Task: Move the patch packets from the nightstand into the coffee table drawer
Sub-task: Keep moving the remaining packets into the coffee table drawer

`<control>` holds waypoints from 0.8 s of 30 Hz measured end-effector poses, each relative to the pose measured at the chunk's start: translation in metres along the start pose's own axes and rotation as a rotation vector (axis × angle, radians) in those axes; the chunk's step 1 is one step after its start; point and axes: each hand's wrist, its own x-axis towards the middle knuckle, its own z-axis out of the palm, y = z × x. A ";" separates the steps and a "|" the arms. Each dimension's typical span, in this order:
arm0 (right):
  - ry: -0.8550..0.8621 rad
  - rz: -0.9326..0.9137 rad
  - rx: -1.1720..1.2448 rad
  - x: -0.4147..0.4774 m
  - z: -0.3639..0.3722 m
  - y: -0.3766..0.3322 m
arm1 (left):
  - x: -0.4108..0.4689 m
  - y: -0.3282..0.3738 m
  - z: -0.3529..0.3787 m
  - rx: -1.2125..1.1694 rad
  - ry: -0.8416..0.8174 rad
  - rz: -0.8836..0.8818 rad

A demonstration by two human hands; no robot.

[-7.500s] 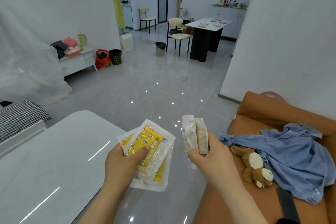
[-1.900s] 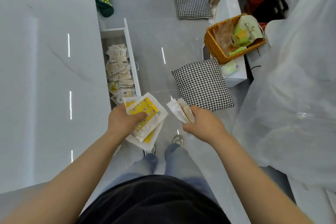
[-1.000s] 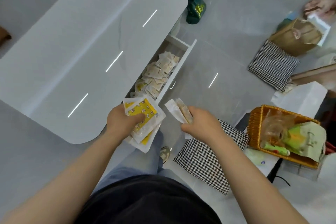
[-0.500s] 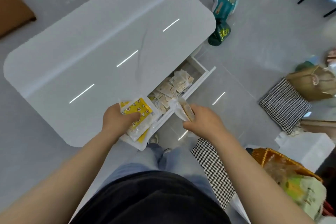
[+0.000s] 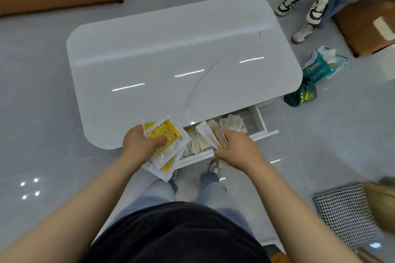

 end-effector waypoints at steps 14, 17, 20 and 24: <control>-0.173 -0.275 -0.220 0.058 -0.025 0.035 | -0.044 -0.030 0.075 -0.314 0.278 -0.295; -0.200 -0.302 -0.237 0.066 -0.014 0.040 | -0.049 -0.041 0.084 -0.340 0.308 -0.341; -0.226 -0.316 -0.316 0.071 -0.006 0.043 | -0.049 -0.054 0.087 -0.335 0.306 -0.370; -0.219 -0.328 -0.361 0.080 0.006 0.053 | -0.044 -0.070 0.089 -0.328 0.295 -0.390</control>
